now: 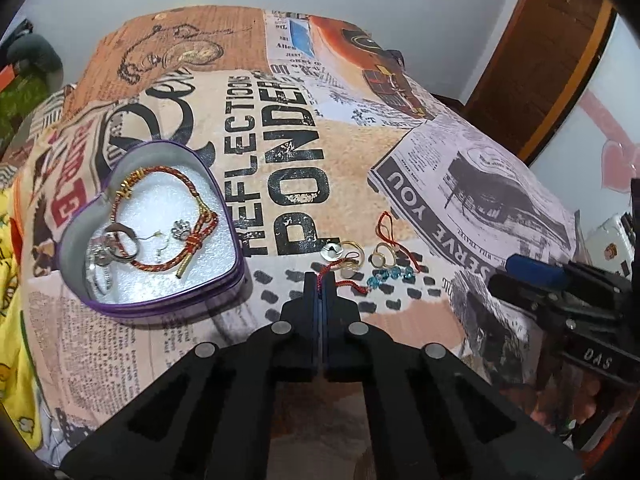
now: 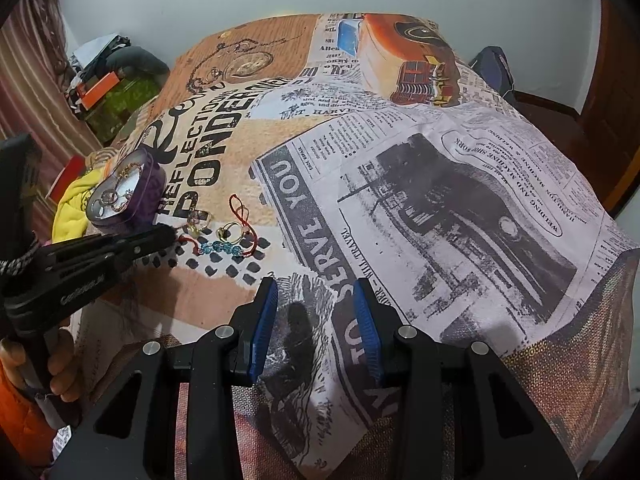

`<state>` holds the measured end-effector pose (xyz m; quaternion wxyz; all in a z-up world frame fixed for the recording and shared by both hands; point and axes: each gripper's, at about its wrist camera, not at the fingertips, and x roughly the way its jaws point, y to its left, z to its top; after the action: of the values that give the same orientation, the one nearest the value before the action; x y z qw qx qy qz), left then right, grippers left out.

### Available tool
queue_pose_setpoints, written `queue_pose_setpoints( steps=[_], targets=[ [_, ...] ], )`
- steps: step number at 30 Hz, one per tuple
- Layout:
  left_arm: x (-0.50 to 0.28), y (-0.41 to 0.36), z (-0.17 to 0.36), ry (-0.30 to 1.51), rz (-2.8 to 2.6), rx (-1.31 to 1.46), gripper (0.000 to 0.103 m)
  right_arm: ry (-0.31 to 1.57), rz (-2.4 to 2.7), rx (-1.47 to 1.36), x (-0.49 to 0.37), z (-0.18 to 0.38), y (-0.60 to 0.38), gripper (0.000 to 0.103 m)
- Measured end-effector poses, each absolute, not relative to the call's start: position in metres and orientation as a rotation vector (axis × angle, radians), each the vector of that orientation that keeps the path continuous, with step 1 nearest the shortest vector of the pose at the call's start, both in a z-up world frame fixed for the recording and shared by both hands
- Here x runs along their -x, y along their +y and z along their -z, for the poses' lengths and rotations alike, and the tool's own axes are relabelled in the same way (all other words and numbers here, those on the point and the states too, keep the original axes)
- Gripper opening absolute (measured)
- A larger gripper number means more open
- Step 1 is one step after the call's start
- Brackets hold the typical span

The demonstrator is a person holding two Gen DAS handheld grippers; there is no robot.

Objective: Organize jewelry
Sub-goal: 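Grasp a red-string earring with the left tool while the right grasps gold hoops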

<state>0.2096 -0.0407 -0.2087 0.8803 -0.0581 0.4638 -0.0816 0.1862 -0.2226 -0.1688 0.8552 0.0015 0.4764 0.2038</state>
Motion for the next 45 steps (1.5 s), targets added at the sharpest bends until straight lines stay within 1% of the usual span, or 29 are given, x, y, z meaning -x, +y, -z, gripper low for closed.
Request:
queue_pose_setpoints(
  steps=[8, 15, 22, 27, 36, 41, 43, 44, 45],
  targets=[
    [-0.202, -0.034, 0.193, 0.925, 0.167, 0.120, 0.000, 0.994, -0.436, 0.004, -0.184, 0.165, -0.217, 0.036],
    [-0.187, -0.023, 0.162, 0.841, 0.161, 0.145, 0.000, 0.993, -0.450, 0.009, -0.185, 0.163, -0.209, 0.036],
    [-0.170, 0.004, 0.126, 0.744, 0.119, 0.172, 0.000, 0.989, -0.492, 0.029, -0.185, 0.161, -0.189, 0.036],
    [-0.162, 0.023, 0.110, 0.692, 0.092, 0.187, 0.000, 0.990, -0.545, 0.047, -0.187, 0.161, -0.169, 0.036],
    [-0.157, 0.038, 0.110, 0.664, 0.081, 0.206, 0.000, 1.057, -0.561, 0.111, -0.202, 0.187, -0.144, 0.036],
    [-0.158, 0.041, 0.117, 0.675, 0.085, 0.217, 0.000, 1.018, -0.562, 0.152, -0.201, 0.190, -0.137, 0.036],
    [-0.158, 0.042, 0.121, 0.682, 0.089, 0.221, 0.000, 1.003, -0.559, 0.168, -0.199, 0.190, -0.136, 0.031],
    [-0.158, 0.042, 0.121, 0.684, 0.091, 0.223, 0.000, 1.001, -0.560, 0.173, -0.198, 0.190, -0.137, 0.022],
    [-0.158, 0.042, 0.121, 0.684, 0.093, 0.224, 0.000, 1.003, -0.564, 0.170, -0.199, 0.190, -0.137, 0.017]
  ],
)
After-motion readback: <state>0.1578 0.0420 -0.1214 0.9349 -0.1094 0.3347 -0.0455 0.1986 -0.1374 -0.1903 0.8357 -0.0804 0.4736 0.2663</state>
